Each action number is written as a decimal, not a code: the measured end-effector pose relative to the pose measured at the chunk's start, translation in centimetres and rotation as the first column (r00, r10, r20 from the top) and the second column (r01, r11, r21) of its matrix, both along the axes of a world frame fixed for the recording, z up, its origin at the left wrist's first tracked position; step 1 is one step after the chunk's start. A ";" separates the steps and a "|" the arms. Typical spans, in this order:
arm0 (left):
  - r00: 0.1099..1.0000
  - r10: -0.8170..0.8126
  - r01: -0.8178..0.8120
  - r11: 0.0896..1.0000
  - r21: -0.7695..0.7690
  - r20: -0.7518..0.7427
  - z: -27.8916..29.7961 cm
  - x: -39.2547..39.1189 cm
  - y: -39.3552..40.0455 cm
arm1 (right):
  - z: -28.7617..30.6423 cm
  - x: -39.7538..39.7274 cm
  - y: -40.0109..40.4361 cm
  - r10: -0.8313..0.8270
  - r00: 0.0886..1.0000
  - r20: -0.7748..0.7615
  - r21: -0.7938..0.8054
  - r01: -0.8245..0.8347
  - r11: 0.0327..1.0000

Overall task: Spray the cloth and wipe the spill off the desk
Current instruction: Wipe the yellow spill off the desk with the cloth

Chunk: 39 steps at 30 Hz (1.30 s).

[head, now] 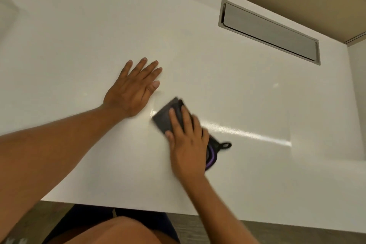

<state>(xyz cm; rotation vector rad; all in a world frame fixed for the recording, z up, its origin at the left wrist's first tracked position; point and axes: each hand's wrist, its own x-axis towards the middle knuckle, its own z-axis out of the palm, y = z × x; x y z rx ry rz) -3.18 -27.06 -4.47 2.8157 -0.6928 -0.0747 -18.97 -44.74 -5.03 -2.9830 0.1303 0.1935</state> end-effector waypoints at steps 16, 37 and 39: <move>0.999 -0.028 0.025 0.998 0.051 0.044 -1.4 0.2 0.2 | 1.1 10.3 -9.3 -0.331 0.944 -0.001 -0.004 0.331 0.944; 0.987 -0.048 0.040 0.998 0.053 0.157 -2.0 -0.3 0.0 | 0.9 0.2 -23.9 -0.519 0.851 0.073 -0.034 0.523 0.852; 0.985 -0.040 0.032 0.998 0.049 0.165 -2.1 0.0 0.0 | 1.0 5.3 -26.2 -0.557 0.827 0.080 -0.022 0.560 0.828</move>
